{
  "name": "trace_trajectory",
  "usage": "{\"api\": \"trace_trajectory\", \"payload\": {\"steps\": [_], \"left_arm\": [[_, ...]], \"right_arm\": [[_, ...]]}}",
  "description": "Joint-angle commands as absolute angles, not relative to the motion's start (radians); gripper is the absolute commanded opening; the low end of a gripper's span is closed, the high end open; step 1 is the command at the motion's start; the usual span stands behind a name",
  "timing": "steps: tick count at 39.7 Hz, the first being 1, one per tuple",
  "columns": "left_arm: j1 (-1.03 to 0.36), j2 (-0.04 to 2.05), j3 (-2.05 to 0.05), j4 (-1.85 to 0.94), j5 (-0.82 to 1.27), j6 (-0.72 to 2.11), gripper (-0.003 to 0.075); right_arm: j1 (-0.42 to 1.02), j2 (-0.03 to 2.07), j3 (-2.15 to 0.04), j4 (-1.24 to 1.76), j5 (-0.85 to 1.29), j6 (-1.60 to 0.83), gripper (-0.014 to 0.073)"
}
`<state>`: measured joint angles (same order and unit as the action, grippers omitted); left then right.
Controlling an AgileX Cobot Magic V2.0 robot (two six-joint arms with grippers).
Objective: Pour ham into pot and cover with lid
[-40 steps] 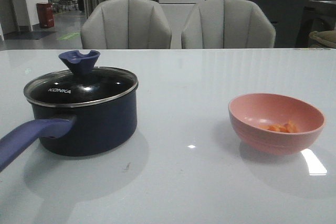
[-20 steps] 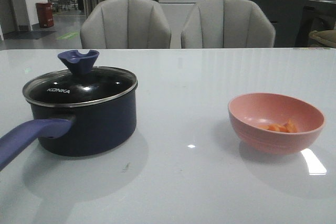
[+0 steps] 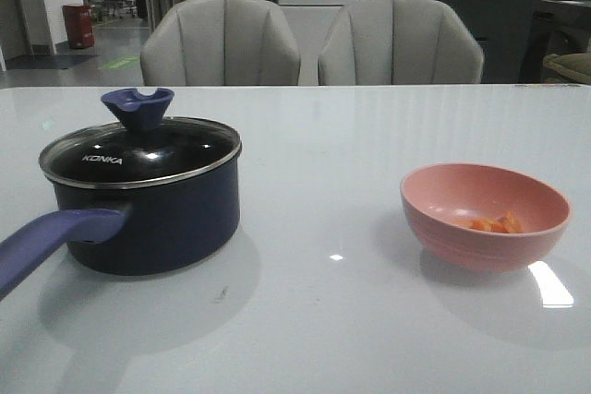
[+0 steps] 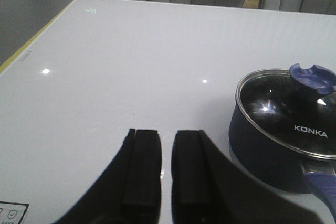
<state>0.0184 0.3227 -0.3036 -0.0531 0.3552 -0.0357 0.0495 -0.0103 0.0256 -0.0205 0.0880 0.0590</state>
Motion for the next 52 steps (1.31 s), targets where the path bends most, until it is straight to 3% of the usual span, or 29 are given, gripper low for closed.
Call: {"api": "trace_trajectory", "payload": {"steps": [1,7,15,19,44,52], "left_arm": [[0.020,0.341,-0.340,-0.066,0.281,-0.036,0.0156],[0.020,0.341,-0.340,-0.066,0.266,-0.036,0.0208],[-0.014,0.341,-0.346,-0.066,0.268,-0.036,0.0479],[-0.031,0.364,-0.366,-0.066,0.273,-0.036,0.0548],[-0.253,1.043,-0.921,-0.097,0.496,-0.036,0.0557],[-0.332,1.269,-1.123,-0.099,0.550,-0.065,0.0624]], "right_arm": [[0.045,-0.029,0.022,-0.033,0.011,0.056,0.0168],[0.045,-0.029,0.022,-0.033,0.011,0.056,0.0168],[0.045,-0.029,0.022,-0.033,0.011,0.056,0.0168],[0.045,-0.029,0.022,-0.033,0.011,0.056,0.0168],[0.045,-0.029,0.022,-0.033,0.011,0.056,0.0168],[0.045,-0.029,0.022,-0.033,0.011,0.056,0.0168]]}}
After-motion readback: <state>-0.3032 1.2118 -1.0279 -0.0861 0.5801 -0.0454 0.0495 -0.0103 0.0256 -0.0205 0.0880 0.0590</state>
